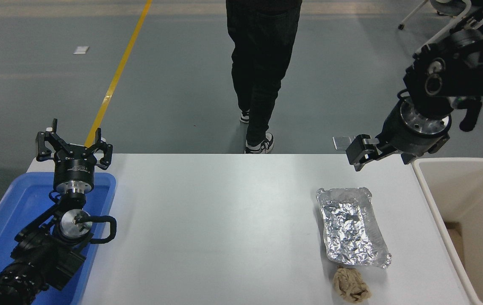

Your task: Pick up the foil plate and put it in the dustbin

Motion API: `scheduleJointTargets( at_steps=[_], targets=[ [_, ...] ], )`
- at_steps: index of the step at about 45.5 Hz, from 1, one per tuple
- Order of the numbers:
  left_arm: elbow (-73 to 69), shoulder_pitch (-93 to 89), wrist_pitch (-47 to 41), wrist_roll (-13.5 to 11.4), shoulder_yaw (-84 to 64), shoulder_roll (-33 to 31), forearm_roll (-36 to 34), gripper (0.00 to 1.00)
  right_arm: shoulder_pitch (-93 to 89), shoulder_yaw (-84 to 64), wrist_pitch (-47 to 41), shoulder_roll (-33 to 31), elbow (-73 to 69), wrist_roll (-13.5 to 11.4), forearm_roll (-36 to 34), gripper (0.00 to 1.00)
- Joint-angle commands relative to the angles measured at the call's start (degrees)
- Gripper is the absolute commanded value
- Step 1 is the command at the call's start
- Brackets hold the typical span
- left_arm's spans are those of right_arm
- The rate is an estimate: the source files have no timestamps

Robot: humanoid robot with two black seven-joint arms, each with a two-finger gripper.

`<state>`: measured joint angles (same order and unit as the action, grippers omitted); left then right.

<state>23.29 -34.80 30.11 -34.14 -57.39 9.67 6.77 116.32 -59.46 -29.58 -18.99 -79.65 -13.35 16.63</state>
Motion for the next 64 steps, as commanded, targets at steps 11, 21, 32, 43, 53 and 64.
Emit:
scheduleJointTargets(
  at_steps=[11, 21, 32, 43, 53, 64],
  targets=[
    [0.00, 0.00, 0.04, 0.04, 0.00, 0.00, 0.00, 0.99, -32.37, 7.17, 11.65, 0.54, 18.29, -0.01, 15.89, 1.00],
    [0.09, 0.00, 0.04, 0.04, 0.09, -0.09, -0.09, 0.99, -41.17, 10.33, 14.02, 0.62, 23.93, -0.01, 18.62, 1.00],
    [0.09, 0.00, 0.04, 0.04, 0.00, -0.09, -0.09, 0.99, -48.90, 13.23, 18.24, 1.59, 28.50, -0.01, 18.70, 0.99],
    [0.09, 0.00, 0.04, 0.04, 0.00, -0.17, -0.09, 0.99, -50.58, 14.11, 21.85, 1.59, 29.02, 0.08, 18.62, 0.52],
    [0.09, 0.00, 0.04, 0.04, 0.00, -0.17, -0.09, 0.99, -50.40, 14.29, 22.02, 1.33, 29.64, 0.17, 17.91, 0.00],
    [0.09, -0.09, 0.04, 0.04, 0.00, -0.17, -0.09, 0.99, -49.35, 14.38, 21.58, 1.50, 29.29, 0.17, 17.47, 0.00]
  ],
)
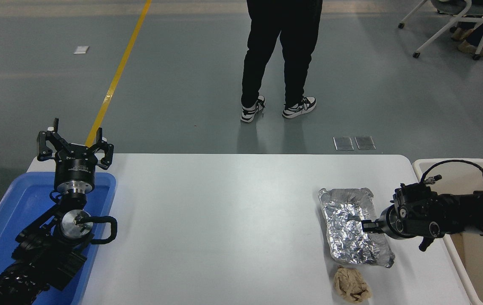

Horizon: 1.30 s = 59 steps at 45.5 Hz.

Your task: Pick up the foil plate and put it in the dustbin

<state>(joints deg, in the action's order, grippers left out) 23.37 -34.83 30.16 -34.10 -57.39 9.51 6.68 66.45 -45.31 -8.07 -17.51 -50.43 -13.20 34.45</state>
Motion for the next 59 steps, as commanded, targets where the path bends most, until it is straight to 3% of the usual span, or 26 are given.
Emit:
scheduleJointTargets(
  at_steps=[1, 9, 16, 26, 34, 44, 59],
  targets=[
    [0.00, 0.02, -0.01, -0.01, 0.00, -0.01, 0.00, 0.99, 0.61, 0.22, 0.07, 0.02, -0.10, 0.02, -0.43, 0.00],
    [0.00, 0.02, -0.01, -0.01, 0.00, -0.01, 0.00, 0.99, 2.98, 0.04, -0.02, -0.94, -1.68, -0.07, -0.78, 0.00],
    [0.00, 0.02, -0.01, -0.01, 0.00, 0.07, 0.00, 0.99, 10.79, -2.33, -1.68, -5.78, -7.12, -0.07, -1.84, 0.00],
    [0.00, 0.02, -0.01, -0.01, 0.00, 0.16, 0.00, 0.99, 35.38, -15.50, -4.41, -12.89, -24.43, 0.02, -8.43, 0.00],
    [-0.08, 0.02, -0.01, -0.01, 0.00, 0.16, 0.00, 0.99, 57.80, -22.63, -14.41, -15.54, -34.29, 0.37, -8.87, 0.00],
    [0.00, 0.02, -0.10, -0.01, 0.00, 0.16, 0.00, 0.99, 73.81, -22.11, -31.82, -16.24, -35.35, 2.04, -13.70, 0.00],
    [-0.08, 0.02, -0.01, -0.01, 0.00, 0.16, 0.00, 0.99, 78.13, -23.86, -35.88, -16.42, -35.09, 1.95, -13.62, 0.00]
  ],
)
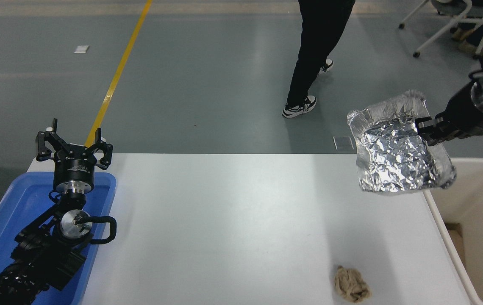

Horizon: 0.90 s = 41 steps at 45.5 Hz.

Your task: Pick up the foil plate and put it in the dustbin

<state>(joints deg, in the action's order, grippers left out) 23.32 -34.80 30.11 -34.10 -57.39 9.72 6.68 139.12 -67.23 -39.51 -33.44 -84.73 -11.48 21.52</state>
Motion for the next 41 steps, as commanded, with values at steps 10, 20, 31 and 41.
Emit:
scheduleJointTargets(
  at_steps=[10, 20, 31, 41],
  targets=[
    [-0.03, 0.00, -0.05, 0.00, 0.00, 0.04, 0.09, 0.99, 4.94, -7.29, -3.82, -2.76, 1.67, 0.41, 2.73, 0.00],
    [-0.03, 0.00, -0.05, -0.09, 0.00, 0.04, 0.18, 0.99, -0.68, -9.32, -2.94, -13.04, 11.51, 3.57, 17.14, 0.00],
    [-0.03, 0.00, -0.05, -0.09, 0.00, 0.04, 0.18, 0.99, -19.65, -4.22, 4.08, -21.84, 28.91, 6.73, 26.47, 0.00],
    [-0.03, 0.00, -0.05, -0.09, 0.00, -0.05, 0.18, 0.99, -45.84, 3.59, 19.73, -22.02, 39.46, 7.35, 25.15, 0.00]
  ],
)
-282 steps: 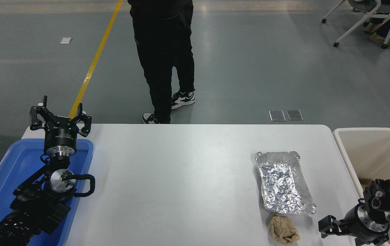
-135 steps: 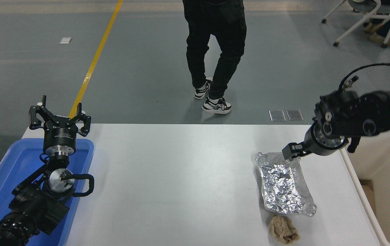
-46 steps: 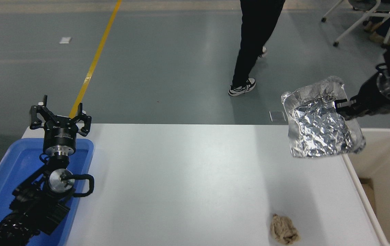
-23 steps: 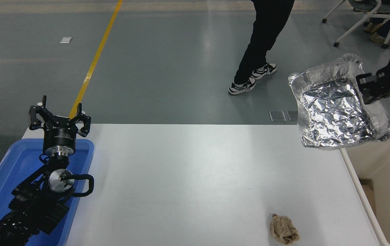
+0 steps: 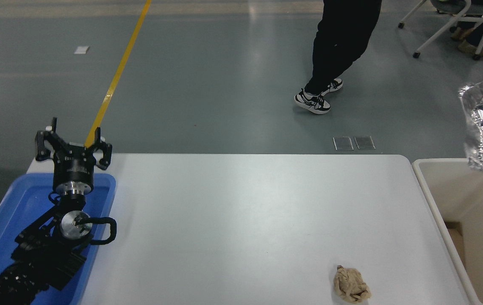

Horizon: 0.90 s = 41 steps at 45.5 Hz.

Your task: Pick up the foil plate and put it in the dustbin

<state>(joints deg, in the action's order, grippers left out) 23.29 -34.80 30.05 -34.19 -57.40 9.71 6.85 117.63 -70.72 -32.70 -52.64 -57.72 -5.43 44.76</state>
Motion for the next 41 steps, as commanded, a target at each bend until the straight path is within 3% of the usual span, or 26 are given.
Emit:
scheduleJointTargets(
  at_steps=[1, 8, 17, 28, 40, 41],
  targets=[
    [0.00, -0.01, 0.01, 0.01, 0.00, 0.04, 0.00, 0.99, -26.99, 8.66, 13.88, -2.74, 13.50, 1.30, 1.48, 0.00],
    [0.00, -0.01, 0.01, 0.01, 0.00, -0.04, 0.00, 0.99, -48.61, 22.80, 21.53, 0.77, 22.28, 0.69, -4.32, 0.00],
    [0.00, -0.01, 0.01, 0.01, 0.00, 0.04, 0.00, 0.99, -64.53, 33.28, 22.50, 9.56, 35.83, -0.45, -9.77, 0.00],
    [0.00, -0.01, 0.01, 0.01, 0.00, -0.04, 0.00, 0.99, -71.57, 39.25, 26.63, 15.19, 36.71, -5.38, -15.40, 0.00],
    [0.00, -0.01, 0.01, 0.01, 0.00, -0.04, 0.00, 0.99, -74.48, 41.19, 28.57, 18.62, 36.71, -6.08, -15.40, 0.00],
    [0.00, -0.01, 0.01, 0.01, 0.00, -0.04, 0.00, 0.99, -74.48, 41.19, 28.92, 18.62, 36.71, -6.08, -15.40, 0.06]
  ],
)
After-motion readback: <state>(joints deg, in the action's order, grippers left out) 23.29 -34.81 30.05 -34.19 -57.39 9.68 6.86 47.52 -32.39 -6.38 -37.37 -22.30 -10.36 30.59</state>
